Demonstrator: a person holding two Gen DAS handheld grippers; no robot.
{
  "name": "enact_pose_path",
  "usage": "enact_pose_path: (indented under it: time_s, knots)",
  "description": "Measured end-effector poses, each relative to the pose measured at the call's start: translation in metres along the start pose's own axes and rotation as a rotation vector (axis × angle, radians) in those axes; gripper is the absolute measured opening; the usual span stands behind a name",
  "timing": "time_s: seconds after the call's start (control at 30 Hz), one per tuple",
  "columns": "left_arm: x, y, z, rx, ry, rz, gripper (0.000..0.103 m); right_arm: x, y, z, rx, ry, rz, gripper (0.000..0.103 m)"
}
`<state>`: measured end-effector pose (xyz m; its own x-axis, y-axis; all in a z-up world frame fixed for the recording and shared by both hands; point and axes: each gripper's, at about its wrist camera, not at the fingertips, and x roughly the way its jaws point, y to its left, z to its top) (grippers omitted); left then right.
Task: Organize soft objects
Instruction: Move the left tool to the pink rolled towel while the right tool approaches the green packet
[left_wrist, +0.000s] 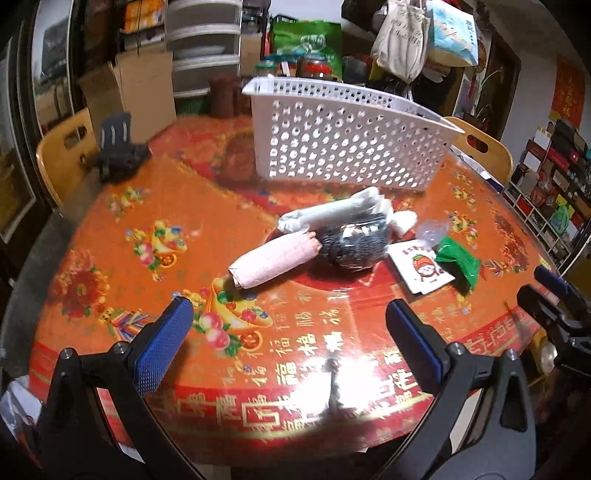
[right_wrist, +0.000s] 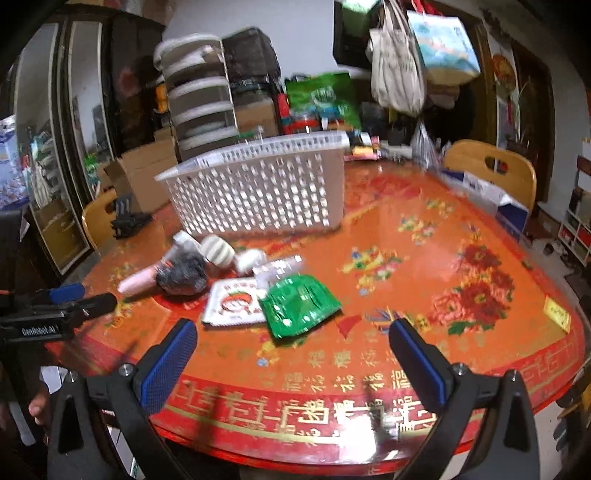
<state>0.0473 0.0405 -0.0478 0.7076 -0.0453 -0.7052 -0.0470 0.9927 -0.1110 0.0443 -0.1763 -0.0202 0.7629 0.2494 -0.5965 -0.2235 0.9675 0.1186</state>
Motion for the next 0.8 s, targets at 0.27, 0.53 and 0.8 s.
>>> enact_pose_path:
  time_s: [0.27, 0.53, 0.8]
  knots:
    - [0.039, 0.02, 0.014, 0.025, 0.046, 0.03, 0.103, 0.04, -0.013, 0.001, 0.02, 0.103, 0.019, 0.095]
    - [0.058, 0.02, 0.024, 0.077, 0.074, 0.018, 0.095, 0.064, -0.012, 0.009, -0.002, 0.143, 0.037, 0.088]
    - [0.076, 0.026, 0.025, 0.075, 0.107, -0.003, 0.087, 0.079, -0.006, 0.017, -0.058, 0.17, 0.027, 0.086]
